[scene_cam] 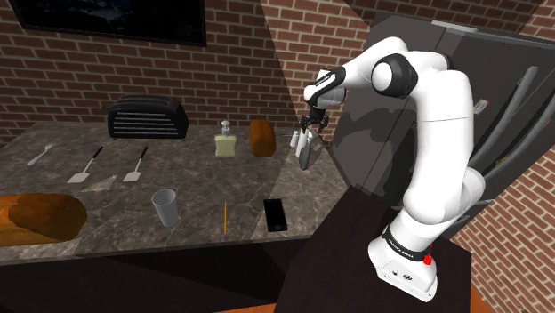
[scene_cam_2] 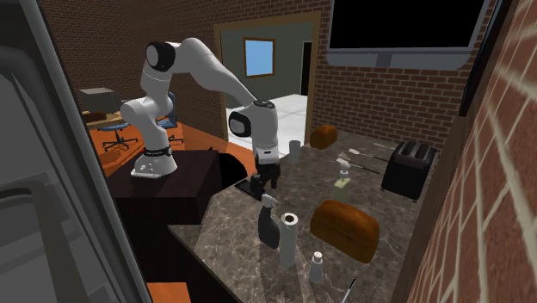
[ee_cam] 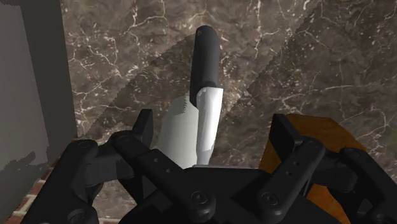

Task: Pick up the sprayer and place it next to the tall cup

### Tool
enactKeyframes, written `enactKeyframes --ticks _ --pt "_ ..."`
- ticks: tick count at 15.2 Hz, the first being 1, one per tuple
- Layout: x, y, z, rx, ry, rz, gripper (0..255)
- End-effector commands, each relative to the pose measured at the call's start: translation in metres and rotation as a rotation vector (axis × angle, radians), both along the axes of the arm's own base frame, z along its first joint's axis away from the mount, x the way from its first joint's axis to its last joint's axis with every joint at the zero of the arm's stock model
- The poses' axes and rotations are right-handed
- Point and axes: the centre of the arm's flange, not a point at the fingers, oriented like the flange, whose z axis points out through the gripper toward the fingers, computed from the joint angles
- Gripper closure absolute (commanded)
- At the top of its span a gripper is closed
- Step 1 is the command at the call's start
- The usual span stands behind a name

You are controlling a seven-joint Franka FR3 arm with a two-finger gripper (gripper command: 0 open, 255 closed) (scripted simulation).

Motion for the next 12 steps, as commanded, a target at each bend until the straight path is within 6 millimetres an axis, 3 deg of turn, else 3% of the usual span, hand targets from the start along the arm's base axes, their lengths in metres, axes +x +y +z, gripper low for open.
enactKeyframes --ticks 1,4,12 --pt "0.0 -0.001 -0.012 0.0 0.0 -0.001 0" --pt "0.0 -0.002 -0.031 0.0 0.0 -0.001 0" --pt "0.0 -0.002 -0.031 0.0 0.0 -0.001 0"
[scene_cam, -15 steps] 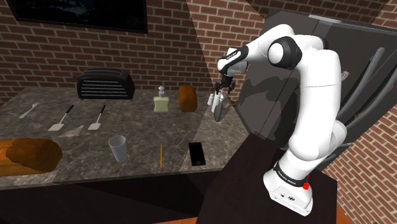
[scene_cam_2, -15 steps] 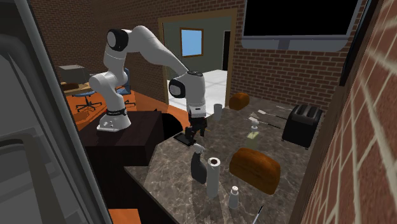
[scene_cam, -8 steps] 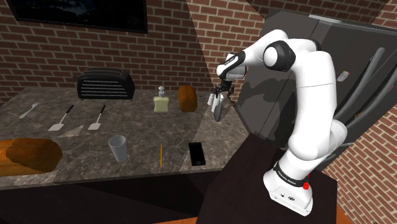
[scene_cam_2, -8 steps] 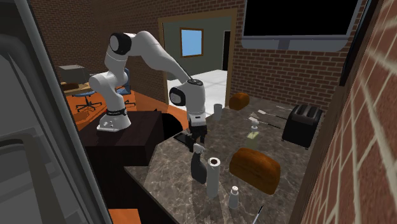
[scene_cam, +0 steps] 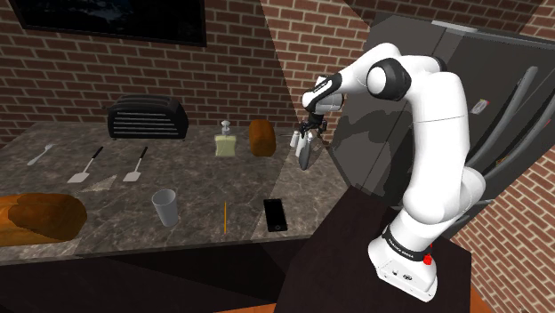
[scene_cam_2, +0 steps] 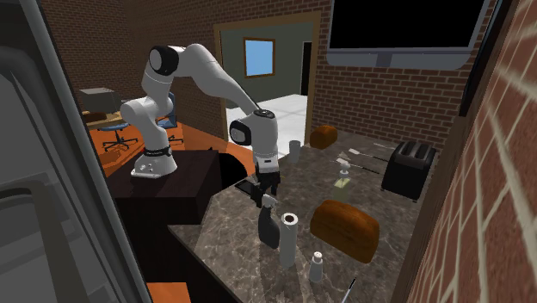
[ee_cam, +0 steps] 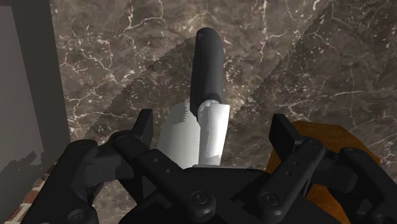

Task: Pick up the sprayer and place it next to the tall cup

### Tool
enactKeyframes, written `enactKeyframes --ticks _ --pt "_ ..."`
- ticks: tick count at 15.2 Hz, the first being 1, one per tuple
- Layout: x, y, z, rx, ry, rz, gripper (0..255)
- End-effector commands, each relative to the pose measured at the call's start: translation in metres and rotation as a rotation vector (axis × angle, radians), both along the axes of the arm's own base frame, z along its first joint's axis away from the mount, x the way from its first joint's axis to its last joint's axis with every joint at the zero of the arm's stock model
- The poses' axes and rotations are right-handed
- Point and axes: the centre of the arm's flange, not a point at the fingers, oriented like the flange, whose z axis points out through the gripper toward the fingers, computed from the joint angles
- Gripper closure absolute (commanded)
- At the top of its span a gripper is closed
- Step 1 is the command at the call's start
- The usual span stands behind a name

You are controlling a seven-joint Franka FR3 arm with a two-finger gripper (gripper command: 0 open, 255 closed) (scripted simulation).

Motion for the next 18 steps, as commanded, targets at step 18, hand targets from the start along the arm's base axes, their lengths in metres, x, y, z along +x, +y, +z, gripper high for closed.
enactKeyframes --ticks 18 --pt "0.0 0.0 0.042 0.0 0.0 0.0 255"
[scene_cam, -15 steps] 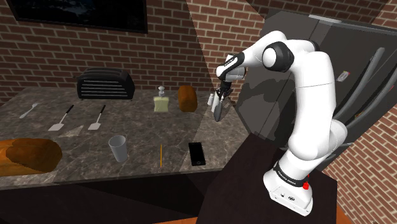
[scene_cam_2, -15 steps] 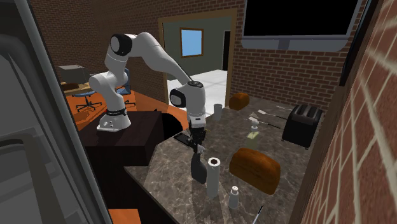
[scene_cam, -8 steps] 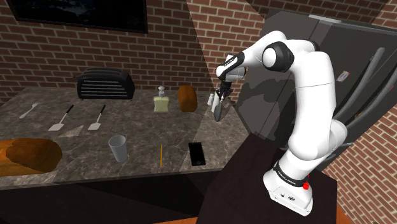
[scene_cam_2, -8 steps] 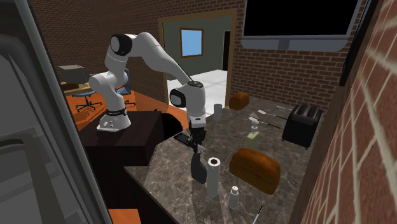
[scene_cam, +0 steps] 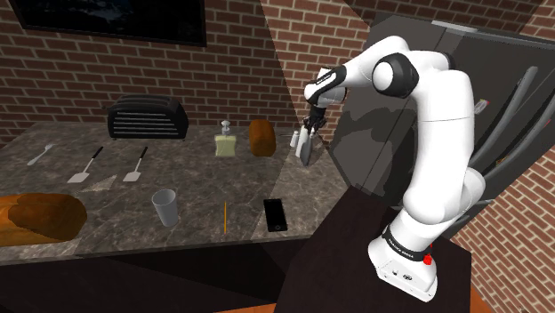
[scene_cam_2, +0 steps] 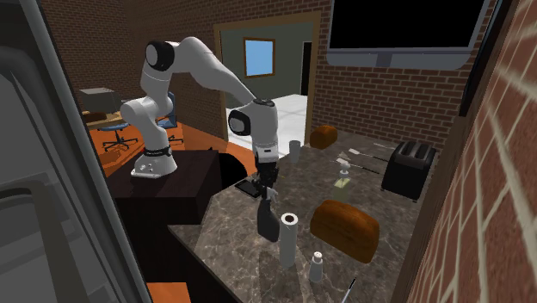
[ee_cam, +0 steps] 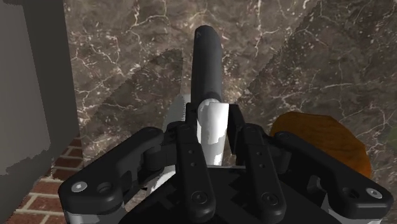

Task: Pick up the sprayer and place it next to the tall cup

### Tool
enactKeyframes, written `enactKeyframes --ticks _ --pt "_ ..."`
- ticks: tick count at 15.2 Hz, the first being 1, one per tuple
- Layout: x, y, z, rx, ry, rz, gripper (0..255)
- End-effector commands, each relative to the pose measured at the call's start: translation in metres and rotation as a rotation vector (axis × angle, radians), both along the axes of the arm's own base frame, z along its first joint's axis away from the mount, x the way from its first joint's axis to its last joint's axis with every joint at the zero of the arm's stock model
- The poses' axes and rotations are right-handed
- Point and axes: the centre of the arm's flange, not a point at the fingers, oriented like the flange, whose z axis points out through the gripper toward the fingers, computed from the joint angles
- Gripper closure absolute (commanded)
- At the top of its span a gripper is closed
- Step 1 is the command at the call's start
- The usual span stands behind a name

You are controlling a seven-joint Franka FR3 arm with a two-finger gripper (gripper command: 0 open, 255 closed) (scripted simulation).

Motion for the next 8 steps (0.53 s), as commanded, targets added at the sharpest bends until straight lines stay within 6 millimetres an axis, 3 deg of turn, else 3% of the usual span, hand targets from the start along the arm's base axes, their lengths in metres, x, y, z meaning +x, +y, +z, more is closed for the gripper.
enactKeyframes --ticks 1,8 --pt "0.001 0.0 0.011 0.0 0.0 0.0 255" --pt "0.001 0.0 0.048 0.0 0.0 0.0 255"
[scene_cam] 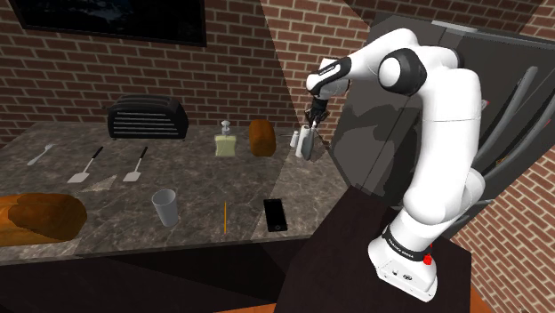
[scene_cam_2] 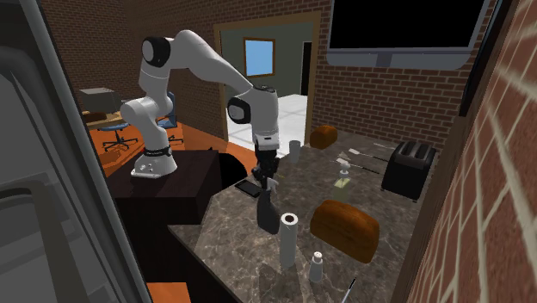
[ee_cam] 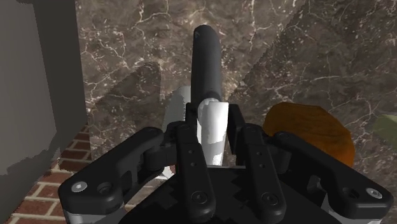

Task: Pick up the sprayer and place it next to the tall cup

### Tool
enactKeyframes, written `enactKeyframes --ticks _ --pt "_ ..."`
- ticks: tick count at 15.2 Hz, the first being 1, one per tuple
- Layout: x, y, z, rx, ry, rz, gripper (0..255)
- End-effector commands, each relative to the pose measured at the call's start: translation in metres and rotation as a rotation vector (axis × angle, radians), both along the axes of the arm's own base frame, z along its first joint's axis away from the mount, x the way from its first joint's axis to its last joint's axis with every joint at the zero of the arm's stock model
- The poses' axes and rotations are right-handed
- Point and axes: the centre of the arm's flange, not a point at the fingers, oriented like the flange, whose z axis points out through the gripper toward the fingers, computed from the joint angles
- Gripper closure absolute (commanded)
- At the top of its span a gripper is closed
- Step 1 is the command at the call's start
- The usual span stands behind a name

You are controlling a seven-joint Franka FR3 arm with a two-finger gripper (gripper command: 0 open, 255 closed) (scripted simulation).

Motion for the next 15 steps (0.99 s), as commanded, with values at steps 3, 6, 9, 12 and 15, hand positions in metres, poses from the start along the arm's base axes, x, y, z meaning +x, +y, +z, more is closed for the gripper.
enactKeyframes --ticks 3,6,9,12,15 --pt "0.0 0.0 0.022 0.0 0.0 0.0 255" --pt "0.0 0.0 0.038 0.0 0.0 0.0 255" --pt "0.0 0.0 0.053 0.0 0.0 0.0 255" --pt "0.0 0.0 0.069 0.0 0.0 0.0 255" --pt "0.0 0.0 0.085 0.0 0.0 0.0 255"
